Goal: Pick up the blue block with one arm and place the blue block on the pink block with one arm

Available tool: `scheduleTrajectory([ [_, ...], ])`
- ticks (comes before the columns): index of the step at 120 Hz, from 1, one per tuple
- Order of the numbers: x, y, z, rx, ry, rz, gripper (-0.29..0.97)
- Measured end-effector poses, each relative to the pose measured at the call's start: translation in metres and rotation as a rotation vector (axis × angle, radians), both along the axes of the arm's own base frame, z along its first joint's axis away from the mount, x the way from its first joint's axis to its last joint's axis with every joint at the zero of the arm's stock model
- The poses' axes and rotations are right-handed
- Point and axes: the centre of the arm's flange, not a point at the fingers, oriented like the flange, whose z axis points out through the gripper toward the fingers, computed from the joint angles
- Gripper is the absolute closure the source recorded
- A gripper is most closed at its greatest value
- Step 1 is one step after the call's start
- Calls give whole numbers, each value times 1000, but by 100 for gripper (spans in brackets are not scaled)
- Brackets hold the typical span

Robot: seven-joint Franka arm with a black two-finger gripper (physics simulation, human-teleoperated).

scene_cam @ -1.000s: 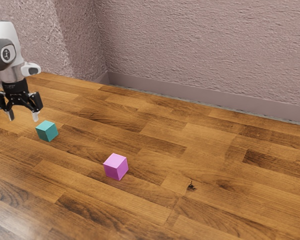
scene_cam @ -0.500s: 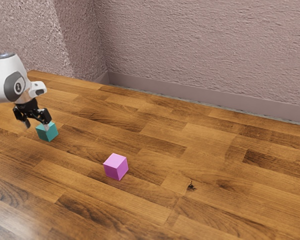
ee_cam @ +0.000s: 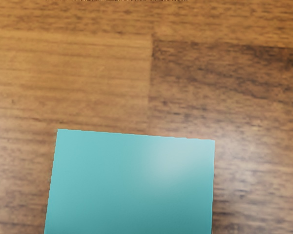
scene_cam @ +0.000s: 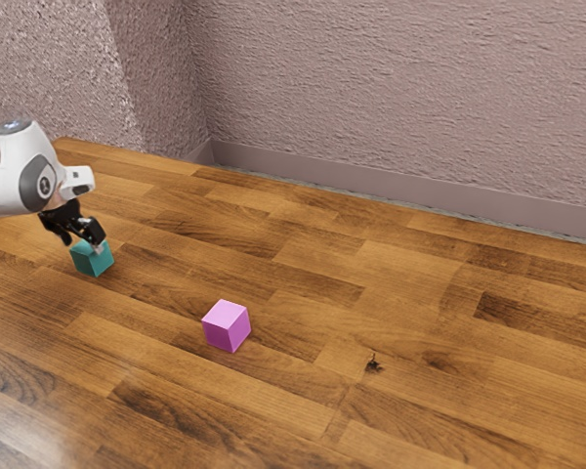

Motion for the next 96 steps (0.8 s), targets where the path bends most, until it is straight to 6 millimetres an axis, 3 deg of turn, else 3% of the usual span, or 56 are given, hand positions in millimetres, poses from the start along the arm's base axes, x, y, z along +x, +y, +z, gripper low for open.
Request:
scheduleTrajectory([
  [46,15,14,-24,-3,-35,-79,3],
  [76,16,17,-23,-3,-62,-95,26],
  [96,16,17,-22,5,-69,-107,32],
])
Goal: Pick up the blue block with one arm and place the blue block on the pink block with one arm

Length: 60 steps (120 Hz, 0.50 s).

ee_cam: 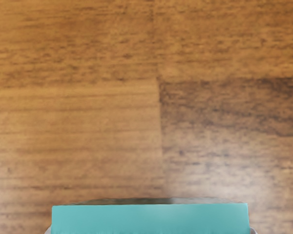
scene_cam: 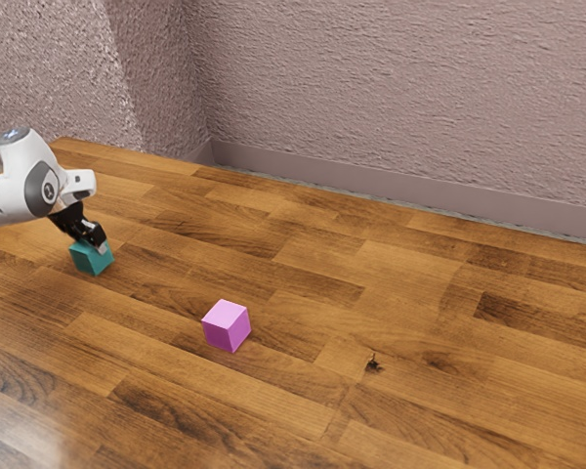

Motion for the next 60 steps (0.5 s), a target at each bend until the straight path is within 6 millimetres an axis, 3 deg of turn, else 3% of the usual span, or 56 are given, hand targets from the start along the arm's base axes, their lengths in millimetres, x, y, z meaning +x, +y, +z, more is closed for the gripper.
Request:
scheduleTrajectory([
  [16,0,-6,15,21,-7,-16,39],
  [32,-27,-44,46,39,30,-29,41],
  [44,-25,-97,74,54,26,-64,41],
  [60,-11,-187,110,50,-11,-103,42],
])
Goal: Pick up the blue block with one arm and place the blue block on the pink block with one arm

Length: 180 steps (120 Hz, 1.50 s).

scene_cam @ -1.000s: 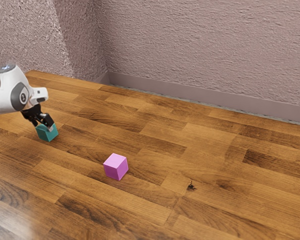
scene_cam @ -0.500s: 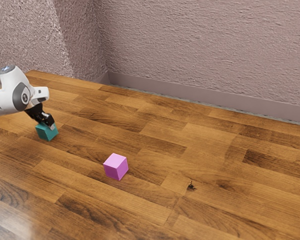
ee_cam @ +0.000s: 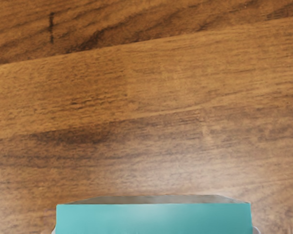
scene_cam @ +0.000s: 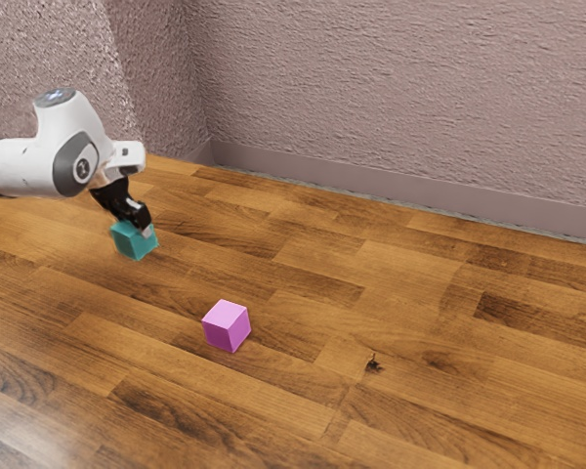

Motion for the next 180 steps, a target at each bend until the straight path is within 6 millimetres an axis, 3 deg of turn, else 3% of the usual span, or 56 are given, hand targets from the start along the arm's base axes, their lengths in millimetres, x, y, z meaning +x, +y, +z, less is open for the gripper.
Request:
scheduleTrajectory([
  [10,-13,-51,13,-31,-21,10,41],
  [23,-50,-121,25,-39,-44,6,40],
  [35,-75,-174,26,-42,-55,-7,39],
  [40,-85,-188,24,-42,-53,-2,39],
  [57,-107,-170,18,-46,-57,131,38],
  [72,-107,-192,14,-63,-59,153,38],
  [96,-94,-198,-9,-80,-60,163,37],
  [120,-65,-203,-16,-70,-95,115,36],
  [131,-64,-207,-16,-64,-100,112,35],
  [153,-65,-234,-23,-72,-82,87,35],
  [174,-64,-227,-26,-80,-75,122,35],
  [180,-64,-227,-26,-81,-75,127,29],
])
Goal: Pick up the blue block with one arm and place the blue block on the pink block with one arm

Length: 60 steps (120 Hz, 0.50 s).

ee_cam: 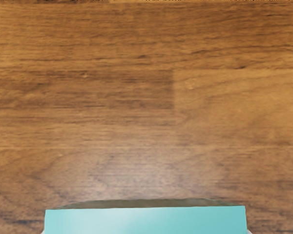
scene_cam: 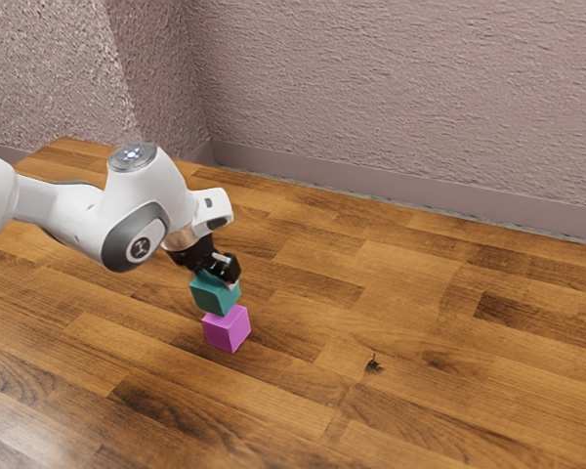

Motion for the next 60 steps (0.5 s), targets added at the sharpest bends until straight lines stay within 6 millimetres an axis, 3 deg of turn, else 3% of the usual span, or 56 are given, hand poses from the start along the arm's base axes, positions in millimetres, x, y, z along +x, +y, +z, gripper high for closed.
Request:
scheduleTrajectory([
  [20,0,-11,1,2,-4,-17,14],
  [26,0,-10,11,14,-20,-14,11],
  [32,9,-8,46,35,-64,-3,8],
  [37,27,-6,97,44,-103,16,7],
  [42,36,-5,137,17,-102,52,6],
  [53,38,-3,208,-63,-42,103,4],
  [60,30,2,236,-102,31,118,3],
])
